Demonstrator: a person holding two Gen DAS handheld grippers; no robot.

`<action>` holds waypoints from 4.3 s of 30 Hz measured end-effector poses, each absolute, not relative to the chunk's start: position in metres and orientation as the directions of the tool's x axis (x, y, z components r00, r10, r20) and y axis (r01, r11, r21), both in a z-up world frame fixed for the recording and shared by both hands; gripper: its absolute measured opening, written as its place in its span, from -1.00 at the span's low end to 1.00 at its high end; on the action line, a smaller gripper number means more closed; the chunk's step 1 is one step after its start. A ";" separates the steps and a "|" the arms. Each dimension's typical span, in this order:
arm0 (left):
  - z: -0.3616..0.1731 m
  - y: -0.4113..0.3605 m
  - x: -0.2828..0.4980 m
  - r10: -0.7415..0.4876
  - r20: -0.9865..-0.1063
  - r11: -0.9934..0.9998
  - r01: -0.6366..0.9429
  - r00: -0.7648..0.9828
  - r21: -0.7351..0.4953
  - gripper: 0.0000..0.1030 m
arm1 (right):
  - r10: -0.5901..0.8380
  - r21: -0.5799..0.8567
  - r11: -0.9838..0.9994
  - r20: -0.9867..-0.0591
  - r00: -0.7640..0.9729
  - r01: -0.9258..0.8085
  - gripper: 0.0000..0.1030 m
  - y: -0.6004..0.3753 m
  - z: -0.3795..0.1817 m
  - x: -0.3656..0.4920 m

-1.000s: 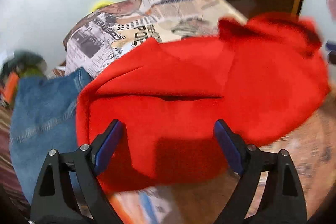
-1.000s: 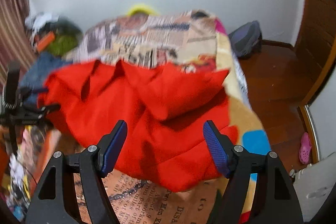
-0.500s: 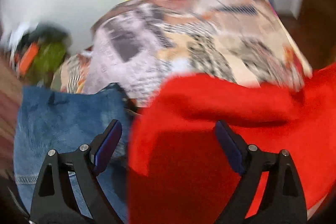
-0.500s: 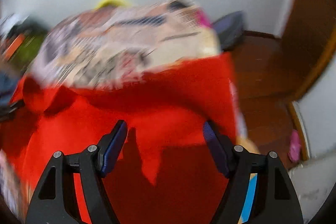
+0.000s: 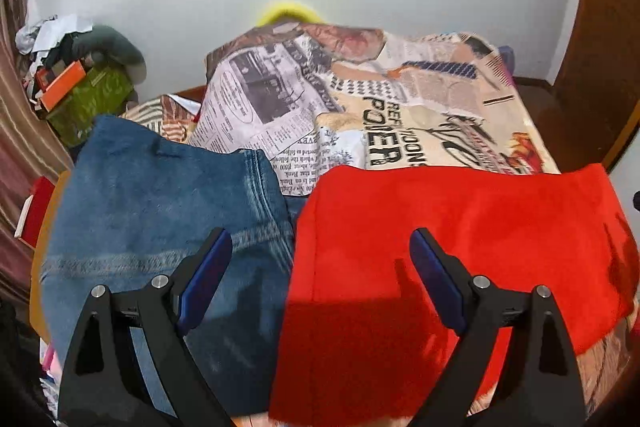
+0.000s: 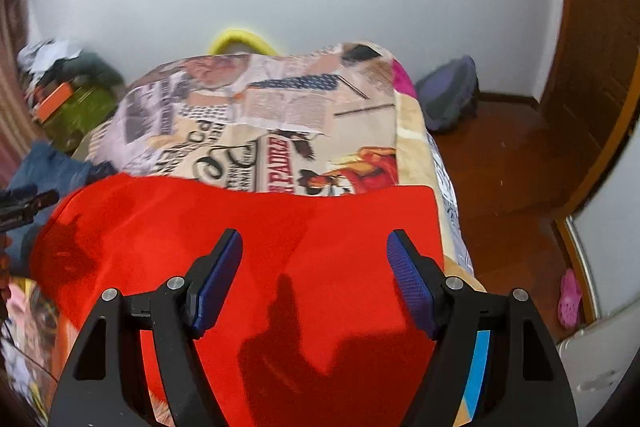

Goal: Fold large clothes
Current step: 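Flatten the folded jacket into a rectangle with both tools and release, then grasp the red jacket edge with both tools and fold it in half over itself, then press the folded red bundle flat with both tools and open them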

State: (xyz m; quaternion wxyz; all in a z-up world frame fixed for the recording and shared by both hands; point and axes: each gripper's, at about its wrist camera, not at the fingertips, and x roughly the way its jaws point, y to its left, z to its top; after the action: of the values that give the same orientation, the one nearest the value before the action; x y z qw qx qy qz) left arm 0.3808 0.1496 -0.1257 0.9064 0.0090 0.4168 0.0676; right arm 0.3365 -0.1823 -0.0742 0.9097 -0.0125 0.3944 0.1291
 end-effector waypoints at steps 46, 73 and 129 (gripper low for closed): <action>-0.241 0.131 0.322 -0.310 -0.706 0.745 -0.298 0.637 -0.596 0.34 | 0.263 0.054 0.933 -0.776 0.574 -0.355 0.54 -0.134 -0.120 0.264; -0.102 0.097 0.250 0.011 -0.548 0.979 -0.120 0.837 -0.163 -0.77 | 0.454 0.253 0.824 -0.830 0.324 -0.507 0.63 -0.035 -0.139 0.286; -0.179 0.019 0.298 -0.162 -0.784 0.978 0.206 0.599 -0.045 0.67 | 0.257 0.050 0.937 -0.768 0.587 -0.345 0.63 -0.162 -0.108 0.285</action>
State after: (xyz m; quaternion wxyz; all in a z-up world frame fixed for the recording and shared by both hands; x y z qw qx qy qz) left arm 0.2975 0.0189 -0.1794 0.8939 0.0251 0.4356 -0.1028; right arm 0.2848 -0.1623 -0.1082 0.8894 -0.0522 0.4216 0.1690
